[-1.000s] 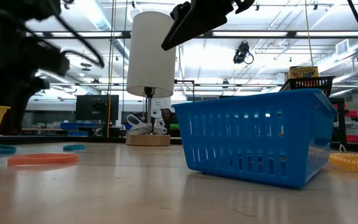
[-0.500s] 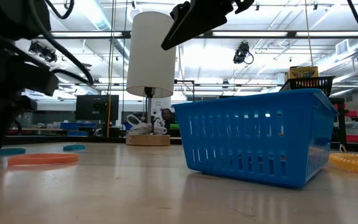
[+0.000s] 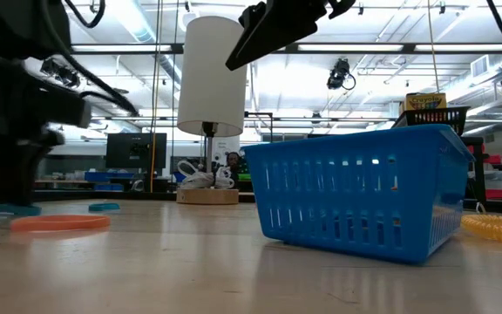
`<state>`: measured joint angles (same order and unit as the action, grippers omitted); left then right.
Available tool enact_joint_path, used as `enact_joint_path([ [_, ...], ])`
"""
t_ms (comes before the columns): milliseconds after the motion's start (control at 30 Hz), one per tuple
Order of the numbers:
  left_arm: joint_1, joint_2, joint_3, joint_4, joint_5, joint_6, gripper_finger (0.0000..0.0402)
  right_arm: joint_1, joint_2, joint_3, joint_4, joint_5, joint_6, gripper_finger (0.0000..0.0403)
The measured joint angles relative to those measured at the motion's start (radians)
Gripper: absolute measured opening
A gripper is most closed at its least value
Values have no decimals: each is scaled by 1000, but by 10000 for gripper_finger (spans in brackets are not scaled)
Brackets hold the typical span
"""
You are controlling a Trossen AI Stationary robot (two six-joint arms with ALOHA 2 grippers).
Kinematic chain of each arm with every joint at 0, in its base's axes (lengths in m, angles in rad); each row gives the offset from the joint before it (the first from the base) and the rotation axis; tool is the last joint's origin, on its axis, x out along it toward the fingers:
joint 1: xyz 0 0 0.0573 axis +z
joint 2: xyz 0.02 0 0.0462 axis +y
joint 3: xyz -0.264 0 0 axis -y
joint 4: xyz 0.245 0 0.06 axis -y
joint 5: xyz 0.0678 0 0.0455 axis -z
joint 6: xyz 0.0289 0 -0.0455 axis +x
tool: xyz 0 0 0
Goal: Pick & Place Office Desk Supplies
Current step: Put the blue rubber band into the blue bin
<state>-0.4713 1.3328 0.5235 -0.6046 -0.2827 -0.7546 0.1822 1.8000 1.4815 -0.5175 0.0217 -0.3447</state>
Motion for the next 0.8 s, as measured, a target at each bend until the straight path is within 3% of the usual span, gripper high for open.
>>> enact_joint_path([
  [333,2,0,132,-66,-177,96,2,0,0,0,-5,4,28,192],
  [467,0,-1,168,-74,-315,105,1,-2,0,0,55,-99,69,192],
  [600,-9,-4,181,-56,-420,112,1,-2,-3,-99,302,-131,89,192],
  [800,-21,-13,181,92,-473,196,1,-68,-9,-330,738,-141,129,192],
])
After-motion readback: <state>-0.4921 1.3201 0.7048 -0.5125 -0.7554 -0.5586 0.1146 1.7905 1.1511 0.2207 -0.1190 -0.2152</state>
